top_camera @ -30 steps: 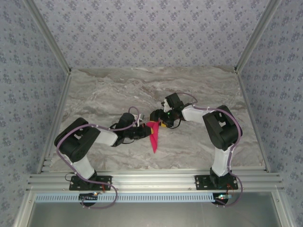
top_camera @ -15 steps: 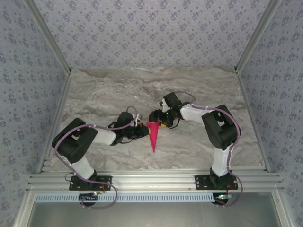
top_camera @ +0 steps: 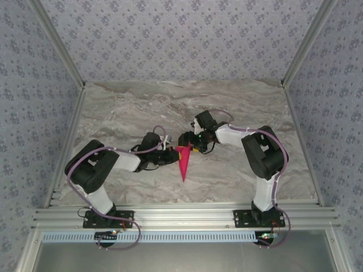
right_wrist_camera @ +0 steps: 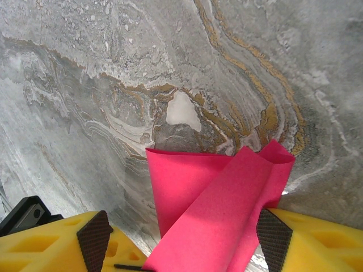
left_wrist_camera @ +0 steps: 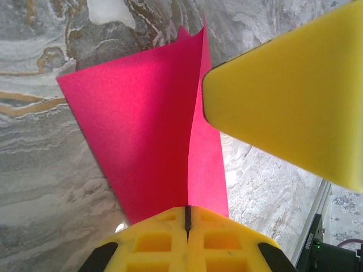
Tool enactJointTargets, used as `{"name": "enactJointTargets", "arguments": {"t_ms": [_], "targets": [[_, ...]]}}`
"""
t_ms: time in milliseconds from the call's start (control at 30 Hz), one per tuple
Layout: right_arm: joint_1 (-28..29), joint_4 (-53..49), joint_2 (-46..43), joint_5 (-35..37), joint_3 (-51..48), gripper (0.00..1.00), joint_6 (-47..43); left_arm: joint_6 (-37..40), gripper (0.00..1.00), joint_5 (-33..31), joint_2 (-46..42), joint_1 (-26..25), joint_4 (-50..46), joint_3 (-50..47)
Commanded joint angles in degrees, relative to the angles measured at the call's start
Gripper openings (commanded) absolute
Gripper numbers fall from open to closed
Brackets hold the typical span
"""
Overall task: Fold a paper plane with a square sheet of paper (fold left side to right side)
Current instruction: Fold the wing for the fifth time at the center of the table.
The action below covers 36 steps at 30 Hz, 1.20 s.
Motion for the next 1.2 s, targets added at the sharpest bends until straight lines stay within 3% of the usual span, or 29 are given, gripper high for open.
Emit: {"name": "enactJointTargets", "arguments": {"t_ms": [0,867,1167], "targets": [[1.0,-4.4,2.8,1.9,0.0,0.75,-1.1,1.7,0.0,0.6,0.8,0.3,-0.3,1.2],[1.2,-4.3,2.5,1.7,-0.2,0.76,-1.0,2.0,0.0,-0.2,3.5,1.0,0.2,0.6],[-0.4,-1.6,-4.4,1.6,-0.1,0.76,-3.0,2.1,0.0,-0.2,3.8,1.0,0.3,-0.4]]}}
